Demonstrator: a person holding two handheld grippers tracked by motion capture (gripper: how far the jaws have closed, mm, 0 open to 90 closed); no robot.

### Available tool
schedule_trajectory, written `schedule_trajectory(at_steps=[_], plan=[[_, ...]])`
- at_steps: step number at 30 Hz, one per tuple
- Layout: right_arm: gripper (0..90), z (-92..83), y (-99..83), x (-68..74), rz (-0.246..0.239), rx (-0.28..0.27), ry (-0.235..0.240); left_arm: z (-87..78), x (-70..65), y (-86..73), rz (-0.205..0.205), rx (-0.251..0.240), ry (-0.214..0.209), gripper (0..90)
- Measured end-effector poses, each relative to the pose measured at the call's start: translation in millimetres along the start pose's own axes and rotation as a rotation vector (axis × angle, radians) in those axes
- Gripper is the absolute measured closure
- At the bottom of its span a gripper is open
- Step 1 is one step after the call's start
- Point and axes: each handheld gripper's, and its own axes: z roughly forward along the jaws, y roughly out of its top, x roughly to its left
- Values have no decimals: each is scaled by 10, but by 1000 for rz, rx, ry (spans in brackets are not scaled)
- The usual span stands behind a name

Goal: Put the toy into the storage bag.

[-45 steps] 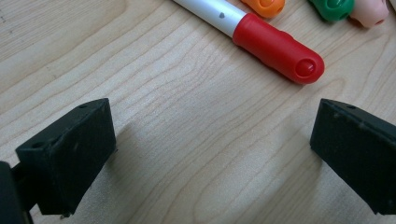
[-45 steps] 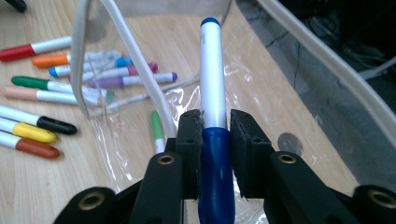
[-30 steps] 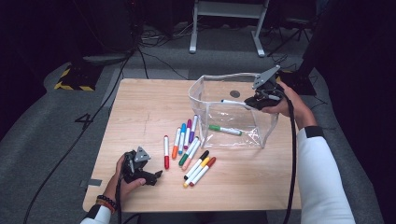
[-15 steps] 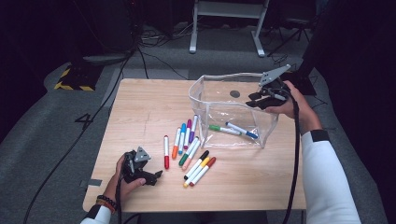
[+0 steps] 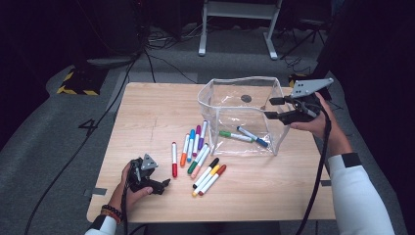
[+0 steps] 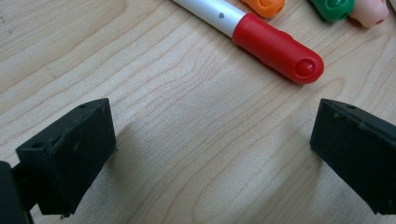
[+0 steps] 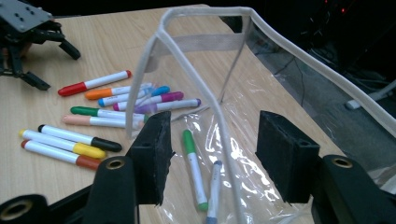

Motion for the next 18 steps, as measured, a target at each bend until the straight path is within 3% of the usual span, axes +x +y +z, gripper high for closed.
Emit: schedule_trajectory(at_steps=[5, 18], plan=[[420, -93, -69, 210, -11, -35, -2, 0, 0, 0, 1, 0, 0, 5], [406, -145, -238, 813, -39, -96, 76, -2, -7, -2, -6, 0, 2, 6]])
